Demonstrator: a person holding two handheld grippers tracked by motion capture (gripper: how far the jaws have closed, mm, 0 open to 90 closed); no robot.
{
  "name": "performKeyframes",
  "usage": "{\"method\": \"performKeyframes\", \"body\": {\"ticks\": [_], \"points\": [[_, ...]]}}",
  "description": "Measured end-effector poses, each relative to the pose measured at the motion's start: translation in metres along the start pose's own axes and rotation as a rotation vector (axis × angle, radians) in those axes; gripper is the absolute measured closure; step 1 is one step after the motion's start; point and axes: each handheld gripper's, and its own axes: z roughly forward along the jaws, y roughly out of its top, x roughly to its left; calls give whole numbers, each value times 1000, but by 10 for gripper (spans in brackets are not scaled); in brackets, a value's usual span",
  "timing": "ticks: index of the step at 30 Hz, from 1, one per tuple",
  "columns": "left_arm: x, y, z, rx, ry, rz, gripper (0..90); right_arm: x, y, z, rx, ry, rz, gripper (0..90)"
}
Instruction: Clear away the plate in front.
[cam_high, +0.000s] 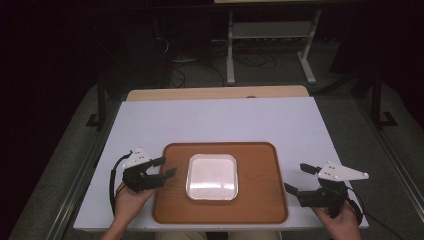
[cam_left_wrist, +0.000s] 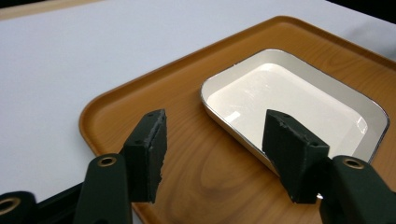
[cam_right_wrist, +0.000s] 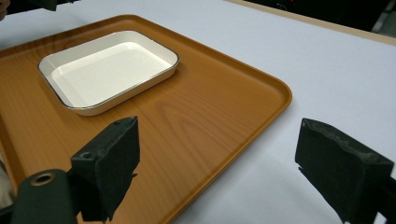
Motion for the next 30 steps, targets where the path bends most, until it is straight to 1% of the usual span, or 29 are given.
{"method": "performKeyframes", "body": {"ticks": [5, 12, 18, 19, 23, 30], "points": [[3, -2, -6, -17, 19, 17, 371, 0, 0, 0, 3, -1, -2, 132], [8, -6, -15, -42, 43, 24, 357, -1, -1, 0, 4, -2, -2, 131], [13, -10, -22, -50, 60, 36, 357, -2, -1, 0, 8, -3, 2, 131], [13, -11, -23, -52, 65, 43, 357, -2, -2, 0, 9, -3, 1, 131], [17, -15, -28, -69, 75, 41, 352, -3, -3, 0, 16, -6, 5, 132], [22, -21, -33, -80, 86, 33, 341, -5, -5, 0, 20, -8, 8, 132]]}}
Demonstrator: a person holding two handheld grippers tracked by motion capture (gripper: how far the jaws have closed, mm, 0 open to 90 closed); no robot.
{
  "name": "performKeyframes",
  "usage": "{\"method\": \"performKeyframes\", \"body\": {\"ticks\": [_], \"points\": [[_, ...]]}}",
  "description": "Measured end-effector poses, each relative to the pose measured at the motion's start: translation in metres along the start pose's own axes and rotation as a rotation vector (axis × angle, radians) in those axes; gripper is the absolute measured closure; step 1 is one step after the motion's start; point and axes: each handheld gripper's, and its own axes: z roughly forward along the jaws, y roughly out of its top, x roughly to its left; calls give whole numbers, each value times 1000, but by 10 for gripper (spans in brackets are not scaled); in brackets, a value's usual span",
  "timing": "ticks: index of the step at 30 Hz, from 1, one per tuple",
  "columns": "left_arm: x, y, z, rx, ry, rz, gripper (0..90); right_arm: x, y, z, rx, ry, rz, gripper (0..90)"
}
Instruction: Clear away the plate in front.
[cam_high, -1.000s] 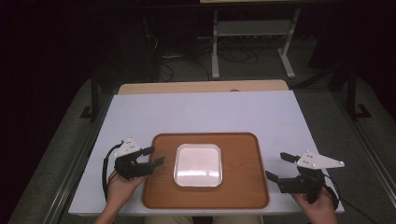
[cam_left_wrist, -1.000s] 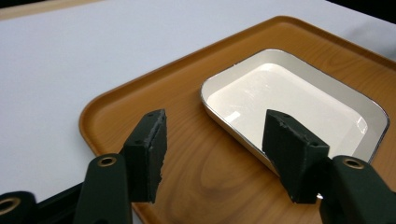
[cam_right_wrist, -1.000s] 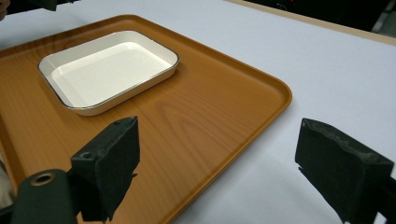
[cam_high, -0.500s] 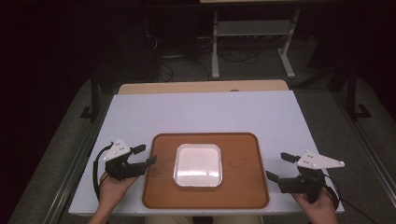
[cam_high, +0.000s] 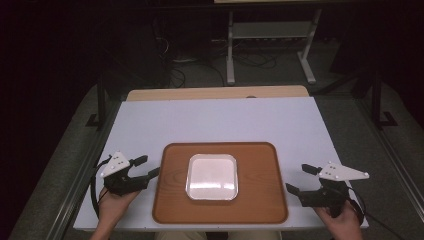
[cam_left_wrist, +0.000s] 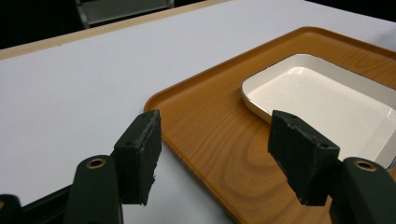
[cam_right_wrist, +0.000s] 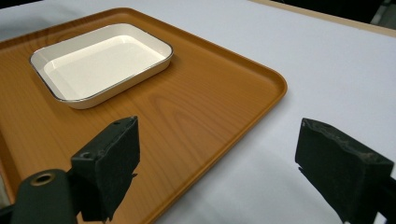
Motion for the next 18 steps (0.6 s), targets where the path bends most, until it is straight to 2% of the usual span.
{"method": "performKeyframes", "body": {"ticks": [9, 18], "points": [[5, -10, -6, 6, 3, -17, 326, -3, -3, 0, 10, -1, 5, 132], [7, -19, -6, 32, -14, -23, 319, -5, -6, 2, 36, -1, 1, 132]]}}
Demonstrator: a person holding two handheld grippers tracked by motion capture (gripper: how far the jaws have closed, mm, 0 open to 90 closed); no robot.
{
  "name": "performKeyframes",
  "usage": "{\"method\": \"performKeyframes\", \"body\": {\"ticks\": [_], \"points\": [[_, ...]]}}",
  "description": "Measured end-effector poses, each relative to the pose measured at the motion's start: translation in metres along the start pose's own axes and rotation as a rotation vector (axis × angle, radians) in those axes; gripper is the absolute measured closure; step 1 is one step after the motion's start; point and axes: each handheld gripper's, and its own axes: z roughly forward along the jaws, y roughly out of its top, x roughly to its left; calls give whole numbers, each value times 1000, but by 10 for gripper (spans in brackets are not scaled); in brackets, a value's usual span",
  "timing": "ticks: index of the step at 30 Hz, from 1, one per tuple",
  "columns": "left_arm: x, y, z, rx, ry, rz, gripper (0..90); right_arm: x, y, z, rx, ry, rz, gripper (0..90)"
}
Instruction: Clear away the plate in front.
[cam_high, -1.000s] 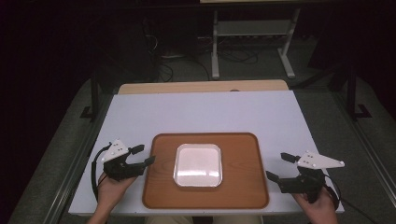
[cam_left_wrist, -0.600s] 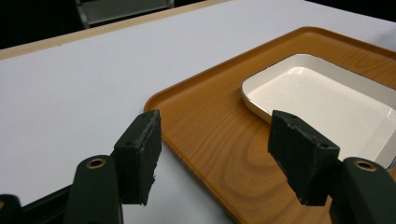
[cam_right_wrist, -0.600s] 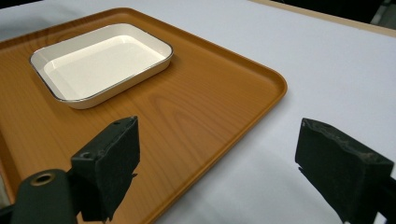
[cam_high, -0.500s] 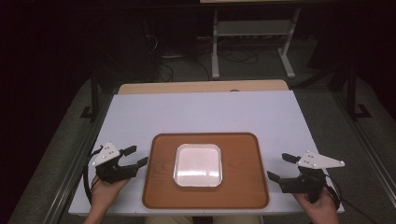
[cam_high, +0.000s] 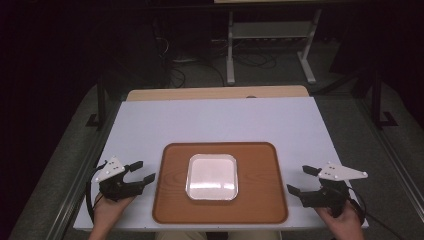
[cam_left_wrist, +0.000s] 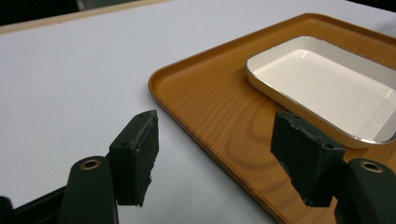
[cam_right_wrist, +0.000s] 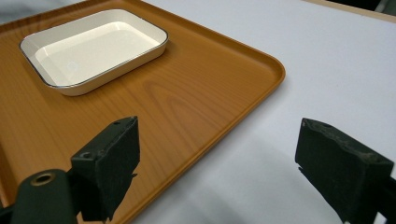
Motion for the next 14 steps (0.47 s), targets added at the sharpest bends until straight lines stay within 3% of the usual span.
{"method": "performKeyframes", "body": {"ticks": [14], "points": [[2, -2, 4, 19, -14, -6, 309, 3, 2, 1, 0, 5, -16, 131]]}}
